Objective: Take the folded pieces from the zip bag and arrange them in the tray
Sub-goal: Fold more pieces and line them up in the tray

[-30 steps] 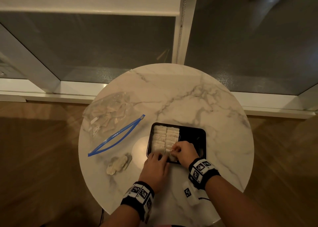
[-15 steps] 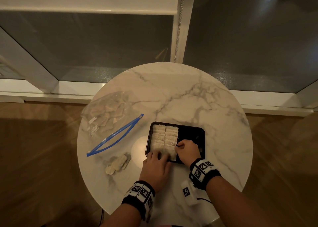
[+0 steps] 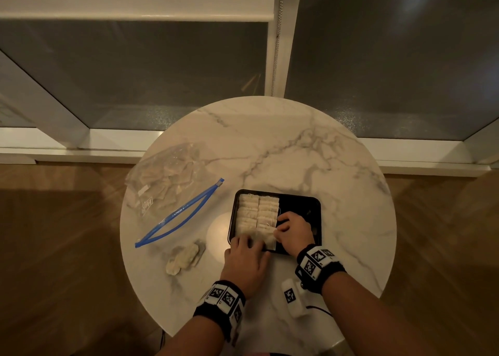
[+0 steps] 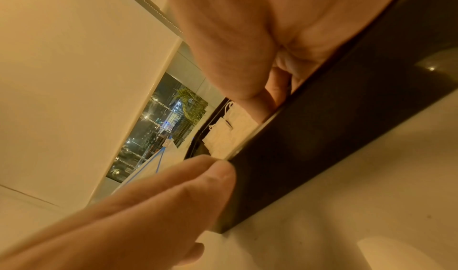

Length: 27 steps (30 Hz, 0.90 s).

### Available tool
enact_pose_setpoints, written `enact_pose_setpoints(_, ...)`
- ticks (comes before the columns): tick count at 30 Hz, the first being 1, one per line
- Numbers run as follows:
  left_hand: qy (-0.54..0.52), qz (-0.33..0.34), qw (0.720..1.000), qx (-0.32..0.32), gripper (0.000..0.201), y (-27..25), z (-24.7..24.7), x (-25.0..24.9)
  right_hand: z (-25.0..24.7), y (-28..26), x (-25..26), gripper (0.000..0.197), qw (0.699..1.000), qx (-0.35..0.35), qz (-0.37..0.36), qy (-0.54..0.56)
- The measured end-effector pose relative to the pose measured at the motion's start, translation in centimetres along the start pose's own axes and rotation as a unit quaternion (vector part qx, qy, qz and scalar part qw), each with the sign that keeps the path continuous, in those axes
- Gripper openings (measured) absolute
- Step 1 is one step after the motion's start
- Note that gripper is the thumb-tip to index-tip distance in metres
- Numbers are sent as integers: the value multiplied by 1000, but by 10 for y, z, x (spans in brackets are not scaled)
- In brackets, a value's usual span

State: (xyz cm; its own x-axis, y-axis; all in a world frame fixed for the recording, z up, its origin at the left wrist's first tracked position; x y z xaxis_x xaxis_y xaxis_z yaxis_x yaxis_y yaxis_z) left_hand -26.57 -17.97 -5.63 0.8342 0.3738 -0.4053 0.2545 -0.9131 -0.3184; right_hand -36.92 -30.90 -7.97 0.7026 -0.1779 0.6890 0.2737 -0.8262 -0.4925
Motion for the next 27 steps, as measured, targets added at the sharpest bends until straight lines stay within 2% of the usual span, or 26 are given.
enact_pose_setpoints(7, -5, -8, 1000, 8, 33, 1, 0, 0, -1, -1, 2, 28, 1000, 8, 8, 7)
enact_pose_setpoints(14, 65, 10, 998, -19, 39, -9, -20, 8, -8, -7, 6, 29, 1000, -12, 3, -1)
enact_pose_setpoints(18, 45, 41, 996, -69, 36, -21, -48, 19, -21, -18, 16, 26, 998, -58, -22, 22)
enact_pose_setpoints(22, 20, 67, 982, -173, 23, -38, -88, 43, -23, -35, 46, 22, 990, -101, -96, 30)
enact_pose_setpoints(25, 37, 31, 971, -232, 18, -49, -118, 75, -5, -44, 79, 19, 984, -81, -157, 13)
enact_pose_setpoints(27, 48, 4, 969, -243, 22, -52, -135, 98, 14, -53, 105, 15, 976, -67, -207, -8)
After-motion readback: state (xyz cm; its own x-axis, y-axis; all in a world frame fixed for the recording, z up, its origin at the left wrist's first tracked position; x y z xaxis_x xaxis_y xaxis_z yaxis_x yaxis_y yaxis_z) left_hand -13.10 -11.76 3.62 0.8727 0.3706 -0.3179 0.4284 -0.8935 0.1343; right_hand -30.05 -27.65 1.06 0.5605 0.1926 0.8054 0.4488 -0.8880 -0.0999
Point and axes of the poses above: each hand's wrist, its own y-axis towards the middle knuckle, its own z-axis out of the palm, x = y × z, the point moved 7 cm from there along y, towards the middle knuckle, and after that the axes turned 2 degrees about z, right-handed, at the moved point
